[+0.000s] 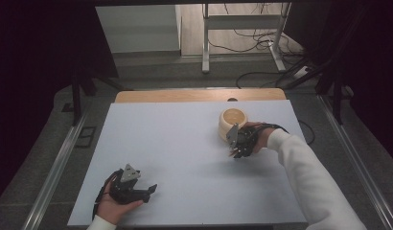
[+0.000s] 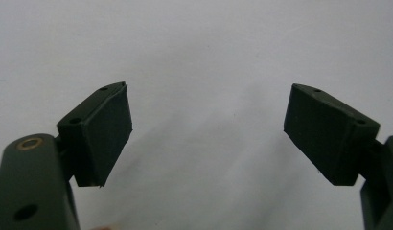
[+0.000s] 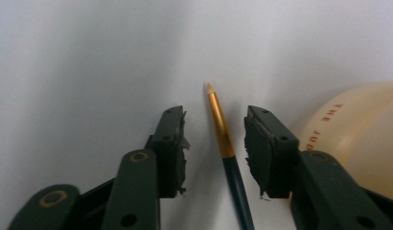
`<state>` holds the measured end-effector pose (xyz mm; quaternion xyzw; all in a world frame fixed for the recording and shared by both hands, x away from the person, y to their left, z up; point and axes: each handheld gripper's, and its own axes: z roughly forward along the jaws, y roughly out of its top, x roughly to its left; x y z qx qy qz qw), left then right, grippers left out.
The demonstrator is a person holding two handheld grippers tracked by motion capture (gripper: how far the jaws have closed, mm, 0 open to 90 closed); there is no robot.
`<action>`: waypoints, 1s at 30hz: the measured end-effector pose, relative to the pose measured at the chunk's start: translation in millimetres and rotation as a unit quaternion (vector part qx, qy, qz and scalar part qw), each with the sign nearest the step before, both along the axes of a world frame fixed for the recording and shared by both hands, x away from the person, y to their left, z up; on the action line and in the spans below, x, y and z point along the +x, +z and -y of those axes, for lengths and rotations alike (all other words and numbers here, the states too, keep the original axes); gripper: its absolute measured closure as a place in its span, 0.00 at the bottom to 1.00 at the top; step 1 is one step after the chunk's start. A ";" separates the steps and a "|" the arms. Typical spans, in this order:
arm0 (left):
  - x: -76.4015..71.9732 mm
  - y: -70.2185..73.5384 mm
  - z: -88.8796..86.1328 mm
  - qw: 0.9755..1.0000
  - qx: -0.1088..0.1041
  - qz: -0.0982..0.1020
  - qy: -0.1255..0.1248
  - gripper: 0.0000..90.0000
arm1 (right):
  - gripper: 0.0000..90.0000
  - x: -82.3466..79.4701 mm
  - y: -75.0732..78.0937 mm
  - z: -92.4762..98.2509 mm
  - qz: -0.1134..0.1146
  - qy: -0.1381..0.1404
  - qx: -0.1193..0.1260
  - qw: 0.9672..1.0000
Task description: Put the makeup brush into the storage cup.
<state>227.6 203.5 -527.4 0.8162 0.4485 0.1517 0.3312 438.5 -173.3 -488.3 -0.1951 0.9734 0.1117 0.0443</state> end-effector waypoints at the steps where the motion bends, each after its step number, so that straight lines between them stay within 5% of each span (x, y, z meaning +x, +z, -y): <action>1: 0.0 0.0 0.0 1.000 0.000 0.000 0.000 0.19 | 0.68 0.4 -1.1 -0.4 -0.002 -0.002 -0.007 1.000; 16: -0.3 -0.1 -0.2 1.000 0.002 0.000 -0.001 0.19 | 0.87 8.3 -4.1 -2.4 -0.046 0.012 -0.026 0.999; 30: -1.0 0.7 -0.5 1.000 0.001 0.002 0.000 0.19 | 0.95 6.1 -3.2 -4.3 -0.050 0.014 -0.039 0.998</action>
